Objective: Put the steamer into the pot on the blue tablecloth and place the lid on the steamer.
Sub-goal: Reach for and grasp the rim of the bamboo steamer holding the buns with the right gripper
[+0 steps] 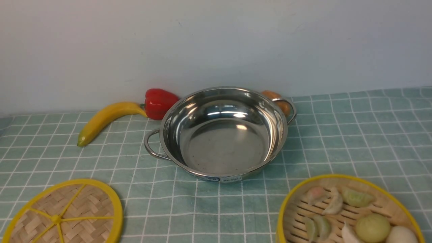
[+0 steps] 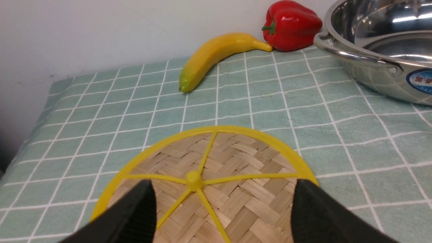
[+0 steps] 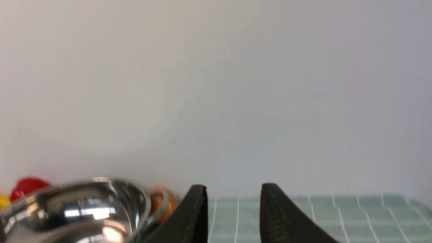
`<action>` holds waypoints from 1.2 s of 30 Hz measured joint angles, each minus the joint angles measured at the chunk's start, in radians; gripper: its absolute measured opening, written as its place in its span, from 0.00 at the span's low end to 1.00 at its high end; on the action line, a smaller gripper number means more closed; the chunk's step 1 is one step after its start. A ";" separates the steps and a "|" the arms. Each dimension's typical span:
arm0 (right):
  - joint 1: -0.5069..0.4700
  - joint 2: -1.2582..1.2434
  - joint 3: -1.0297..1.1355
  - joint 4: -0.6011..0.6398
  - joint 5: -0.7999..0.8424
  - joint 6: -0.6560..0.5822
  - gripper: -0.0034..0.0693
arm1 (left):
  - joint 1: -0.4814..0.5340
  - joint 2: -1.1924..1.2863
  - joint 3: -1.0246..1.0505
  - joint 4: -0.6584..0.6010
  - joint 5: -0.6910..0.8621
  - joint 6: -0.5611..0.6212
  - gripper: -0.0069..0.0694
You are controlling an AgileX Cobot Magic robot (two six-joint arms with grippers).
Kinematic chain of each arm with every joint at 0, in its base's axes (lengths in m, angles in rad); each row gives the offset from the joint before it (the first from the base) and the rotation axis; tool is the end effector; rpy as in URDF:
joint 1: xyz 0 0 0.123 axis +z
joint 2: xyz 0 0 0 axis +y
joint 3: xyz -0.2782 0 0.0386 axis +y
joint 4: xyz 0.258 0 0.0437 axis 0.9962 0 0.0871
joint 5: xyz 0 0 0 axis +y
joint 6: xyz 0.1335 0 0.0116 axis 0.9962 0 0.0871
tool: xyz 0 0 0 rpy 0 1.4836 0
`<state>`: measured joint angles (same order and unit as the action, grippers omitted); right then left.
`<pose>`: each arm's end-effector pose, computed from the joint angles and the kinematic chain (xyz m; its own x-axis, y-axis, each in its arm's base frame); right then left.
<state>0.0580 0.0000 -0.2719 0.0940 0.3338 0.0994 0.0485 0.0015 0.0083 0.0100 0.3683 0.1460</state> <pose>0.0921 0.0095 0.2765 0.0096 0.1879 -0.9821 -0.0920 0.9782 0.1863 0.1085 0.0057 0.1647 -0.2910 0.1408 -0.9463 -0.0070 0.9888 0.1492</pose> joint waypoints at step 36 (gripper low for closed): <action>0.000 0.331 -0.424 0.557 0.766 -0.543 0.38 | 0.000 0.000 0.000 0.000 0.000 0.000 0.74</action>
<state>0.0580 0.3305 -0.6958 0.6509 1.1000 -0.4440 0.0485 0.0015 0.0083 0.0100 0.3680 0.1460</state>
